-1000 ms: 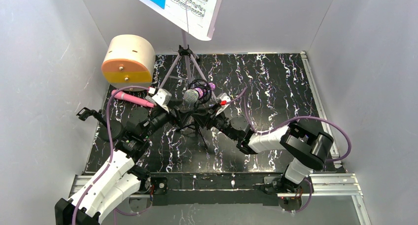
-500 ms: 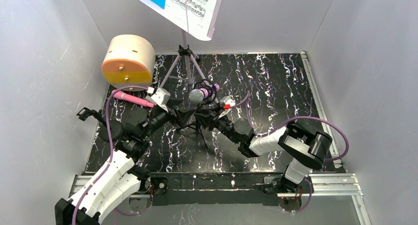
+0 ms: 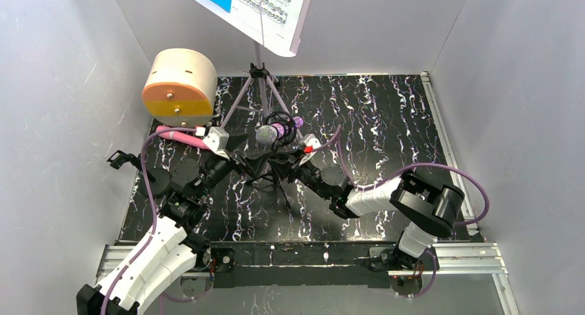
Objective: Pack up the instrument practice props
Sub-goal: Press the microphone stand with the microphone at the center of the board, then pick up the microphone from the microphone stand.
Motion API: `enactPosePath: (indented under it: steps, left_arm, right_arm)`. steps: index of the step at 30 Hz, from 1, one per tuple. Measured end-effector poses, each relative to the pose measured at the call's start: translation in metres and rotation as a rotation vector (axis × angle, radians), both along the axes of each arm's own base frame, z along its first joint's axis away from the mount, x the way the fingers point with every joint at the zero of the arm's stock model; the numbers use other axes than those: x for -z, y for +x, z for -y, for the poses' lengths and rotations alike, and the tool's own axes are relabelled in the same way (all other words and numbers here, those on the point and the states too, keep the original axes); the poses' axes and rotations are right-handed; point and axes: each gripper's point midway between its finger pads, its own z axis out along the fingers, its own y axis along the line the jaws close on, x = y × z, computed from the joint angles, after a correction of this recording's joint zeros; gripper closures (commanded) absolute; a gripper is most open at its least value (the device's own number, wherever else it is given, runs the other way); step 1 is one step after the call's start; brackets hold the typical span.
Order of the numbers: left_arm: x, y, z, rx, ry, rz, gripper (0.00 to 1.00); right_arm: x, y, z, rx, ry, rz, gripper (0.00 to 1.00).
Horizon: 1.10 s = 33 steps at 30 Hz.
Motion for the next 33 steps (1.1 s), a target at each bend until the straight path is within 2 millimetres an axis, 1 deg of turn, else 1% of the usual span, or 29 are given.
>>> enactPosePath:
  steps: [3, 7, 11, 15, 21, 25, 29, 33]
  left_arm:
    - [-0.003, 0.001, -0.004, -0.02, 0.002, 0.014, 0.02]
    - [0.0, 0.006, -0.007, -0.048, 0.021, 0.004, 0.02]
    - [-0.012, 0.012, -0.006, -0.06, 0.028, 0.014, 0.02]
    - [-0.022, 0.017, 0.001, -0.038, 0.02, 0.03, 0.02]
    - [-0.013, 0.028, 0.008, -0.036, 0.026, 0.006, 0.02]
    - [-0.014, 0.034, 0.01, -0.04, 0.022, 0.001, 0.02]
    - [-0.021, 0.038, 0.008, -0.064, 0.002, 0.016, 0.05]
    - [-0.028, 0.042, 0.006, -0.086, -0.038, 0.02, 0.11]
  right_arm:
    - [0.0, 0.001, -0.001, 0.001, -0.009, 0.003, 0.92]
    - [0.0, 0.002, -0.004, 0.003, -0.012, 0.005, 0.87]
    - [0.0, 0.003, -0.006, 0.012, -0.018, 0.013, 0.86]
    - [-0.001, 0.004, -0.009, 0.022, -0.024, 0.023, 0.86]
    - [-0.002, 0.009, -0.012, 0.051, -0.035, 0.044, 0.87]
    - [-0.002, 0.01, -0.013, 0.065, -0.046, 0.056, 0.88]
    - [-0.001, 0.01, -0.013, 0.076, -0.052, 0.062, 0.89]
    - [-0.001, 0.011, -0.014, 0.087, -0.051, 0.068, 0.91]
